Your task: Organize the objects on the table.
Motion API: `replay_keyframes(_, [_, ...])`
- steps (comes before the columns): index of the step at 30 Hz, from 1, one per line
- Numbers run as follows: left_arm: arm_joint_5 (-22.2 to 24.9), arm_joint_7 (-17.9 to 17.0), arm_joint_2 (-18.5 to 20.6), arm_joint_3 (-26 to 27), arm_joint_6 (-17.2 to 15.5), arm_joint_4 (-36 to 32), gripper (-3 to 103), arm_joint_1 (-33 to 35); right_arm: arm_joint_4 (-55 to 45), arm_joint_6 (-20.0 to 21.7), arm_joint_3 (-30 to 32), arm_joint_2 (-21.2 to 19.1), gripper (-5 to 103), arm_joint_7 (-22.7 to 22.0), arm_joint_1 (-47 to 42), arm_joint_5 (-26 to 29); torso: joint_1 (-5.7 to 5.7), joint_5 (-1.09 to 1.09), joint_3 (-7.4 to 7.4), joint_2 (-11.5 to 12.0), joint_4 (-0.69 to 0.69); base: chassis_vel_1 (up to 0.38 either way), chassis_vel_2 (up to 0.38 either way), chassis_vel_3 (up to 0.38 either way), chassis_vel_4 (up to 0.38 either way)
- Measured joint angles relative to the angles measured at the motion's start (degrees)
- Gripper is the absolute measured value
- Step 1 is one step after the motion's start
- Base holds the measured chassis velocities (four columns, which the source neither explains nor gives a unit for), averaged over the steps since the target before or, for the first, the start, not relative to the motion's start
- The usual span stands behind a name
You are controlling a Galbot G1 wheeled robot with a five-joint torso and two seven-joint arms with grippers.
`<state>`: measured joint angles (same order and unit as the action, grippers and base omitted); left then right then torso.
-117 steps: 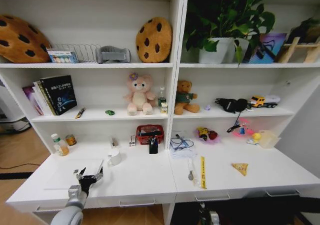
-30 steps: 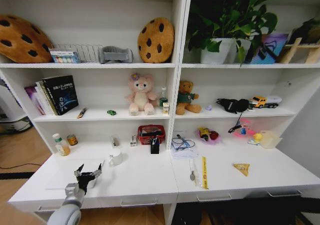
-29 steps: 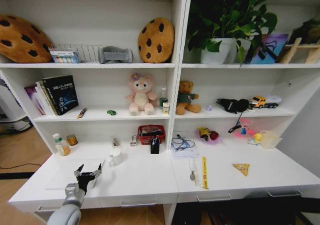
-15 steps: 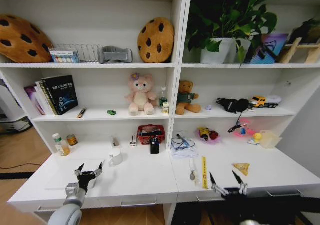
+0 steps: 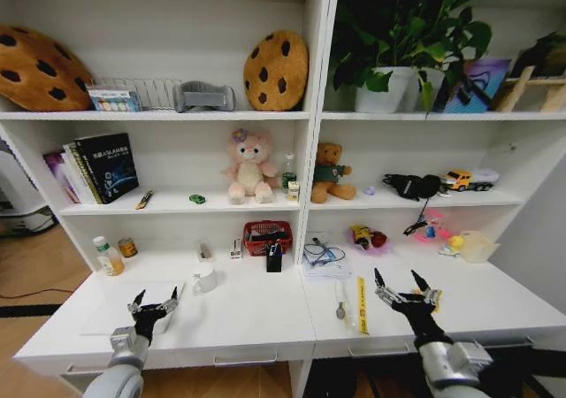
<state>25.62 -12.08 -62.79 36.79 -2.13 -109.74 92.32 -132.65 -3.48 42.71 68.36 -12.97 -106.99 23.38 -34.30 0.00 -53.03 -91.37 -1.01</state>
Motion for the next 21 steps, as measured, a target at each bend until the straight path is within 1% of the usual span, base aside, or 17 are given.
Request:
replay_keyframes(1, [-0.07,0.0,-0.11,-0.01,0.0,-0.11,100,0.22,0.01,-0.2,0.03,-0.01,98,-0.1,0.02,0.0,0.0,0.0,0.0,0.0,0.02,0.0,0.0,0.0,0.0])
replay_keyframes(5, [-0.34,0.04,-0.27,-0.12,0.01,-0.2,100,0.54,0.36,-0.53,-0.13,-0.06,100,-0.34,0.54,0.11,-0.01,0.0,0.0,0.0,0.02,0.0,0.0,0.0,0.0])
replay_keyframes(11, [-0.41,0.04,-0.42,-0.18,0.01,-0.1,100,0.54,0.53,-0.56,-0.76,-0.63,100,-0.59,0.77,0.36,0.0,0.0,0.0,0.0,0.01,-0.035,-0.031,0.037,0.034])
replay_keyframes(16, [-0.51,0.06,-0.53,-0.29,0.01,0.13,100,0.55,0.78,-0.58,-1.19,-0.87,100,-0.79,1.05,0.61,0.0,0.0,0.0,0.0,0.01,-0.124,-0.138,0.125,0.133])
replay_keyframes(21, [-0.62,0.12,-0.54,-0.58,0.01,0.28,100,0.55,1.52,-0.73,-1.4,-0.92,100,-1.02,1.3,-0.11,0.01,0.02,0.0,0.0,0.0,-0.202,-0.202,0.209,0.207])
